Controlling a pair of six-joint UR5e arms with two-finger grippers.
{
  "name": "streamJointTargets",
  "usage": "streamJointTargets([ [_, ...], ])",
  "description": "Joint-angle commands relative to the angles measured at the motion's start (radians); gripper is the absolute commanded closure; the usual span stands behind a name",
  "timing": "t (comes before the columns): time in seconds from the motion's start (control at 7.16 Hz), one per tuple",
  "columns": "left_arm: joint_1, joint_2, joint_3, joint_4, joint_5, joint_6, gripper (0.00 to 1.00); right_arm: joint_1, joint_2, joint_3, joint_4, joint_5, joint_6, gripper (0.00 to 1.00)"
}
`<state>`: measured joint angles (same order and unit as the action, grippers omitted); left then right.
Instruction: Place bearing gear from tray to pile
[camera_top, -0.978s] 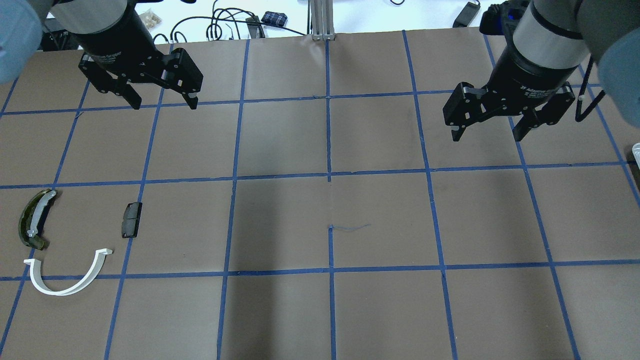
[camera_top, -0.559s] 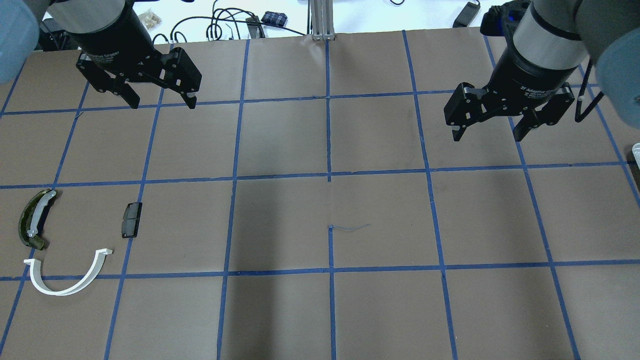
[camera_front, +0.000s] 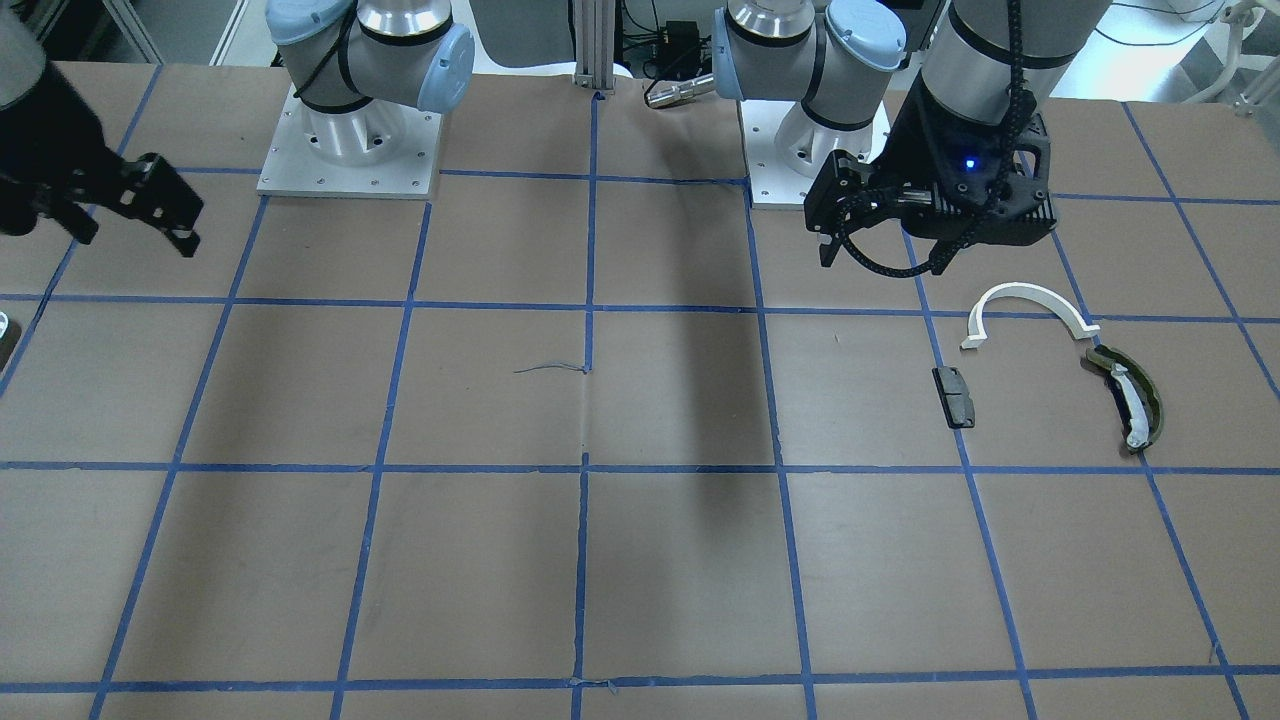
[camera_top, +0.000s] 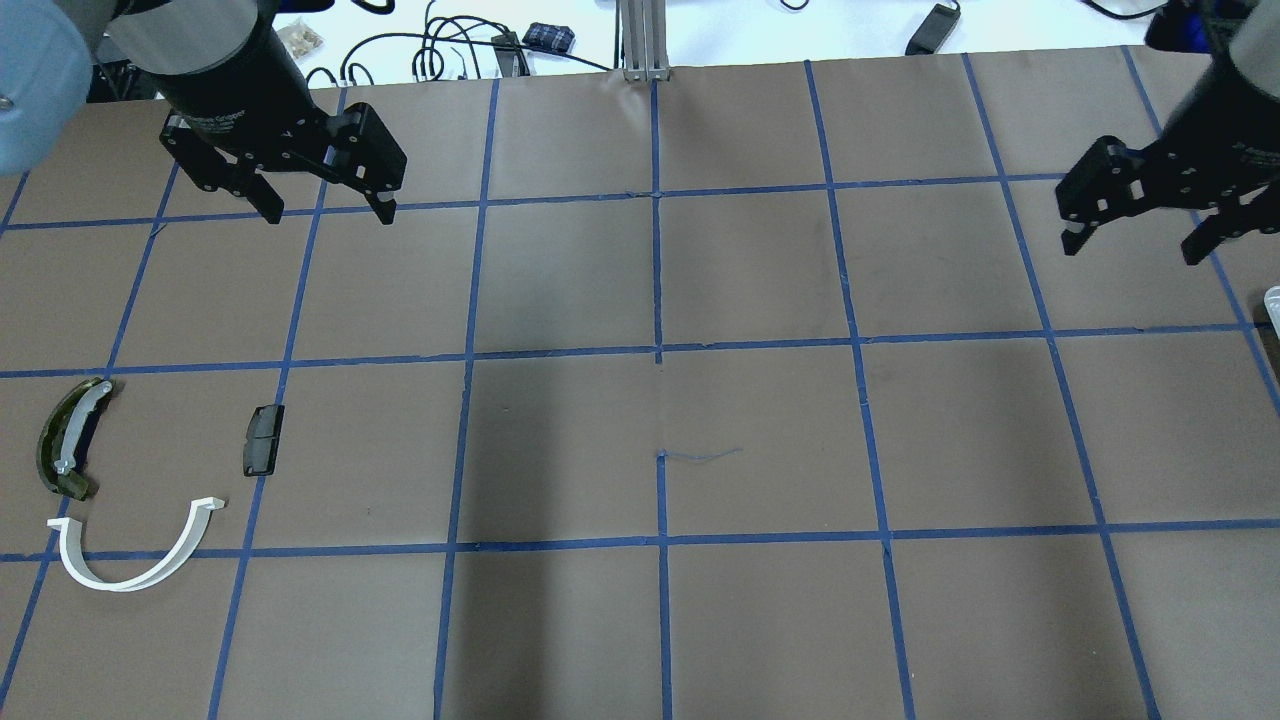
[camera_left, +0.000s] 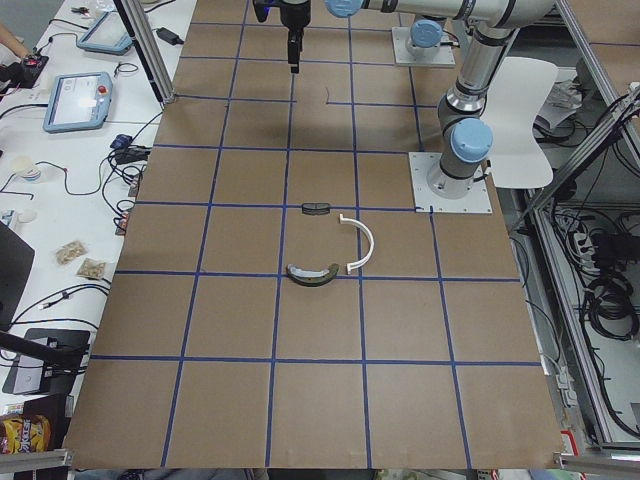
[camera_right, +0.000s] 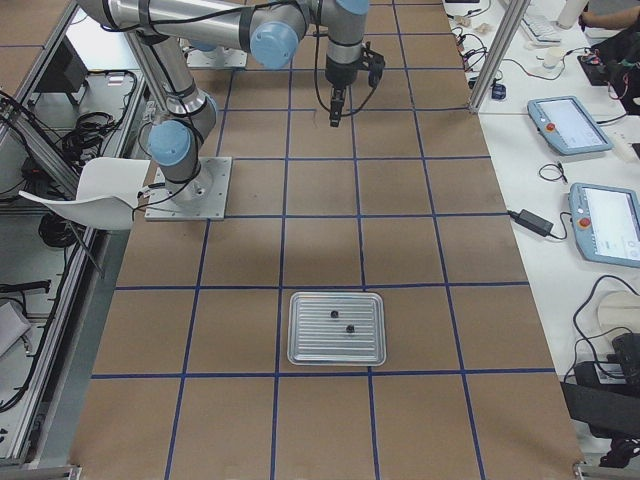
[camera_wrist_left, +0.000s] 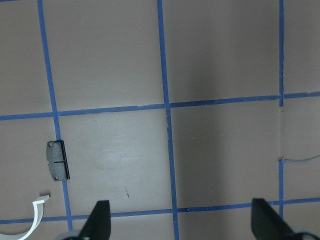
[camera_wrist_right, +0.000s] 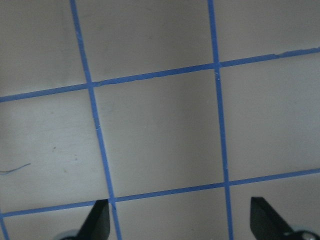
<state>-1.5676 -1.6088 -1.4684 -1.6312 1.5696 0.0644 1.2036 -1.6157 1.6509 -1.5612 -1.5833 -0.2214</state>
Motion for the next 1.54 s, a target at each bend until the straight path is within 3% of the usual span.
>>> streamJointTargets([
  [0.0,0.000,0.006,-0.007,-0.001,0.001,0.000,0.00,-0.177,0.081,0.000,-0.110,-0.029,-0.271,0.00],
  [0.14,0.001,0.007,-0.009,0.001,0.000,0.000,0.00,-0.241,0.133,0.000,-0.213,-0.077,-0.391,0.00],
  [0.56,0.003,0.006,-0.003,0.004,-0.002,0.000,0.00,-0.410,0.336,-0.006,-0.447,-0.086,-0.752,0.01],
  [0.98,0.001,0.030,-0.004,-0.002,-0.002,0.000,0.00,-0.481,0.469,-0.006,-0.482,-0.086,-0.897,0.07],
  [1.4,0.001,0.033,-0.001,-0.001,-0.006,0.000,0.00,-0.530,0.589,-0.010,-0.603,-0.086,-1.032,0.18],
])
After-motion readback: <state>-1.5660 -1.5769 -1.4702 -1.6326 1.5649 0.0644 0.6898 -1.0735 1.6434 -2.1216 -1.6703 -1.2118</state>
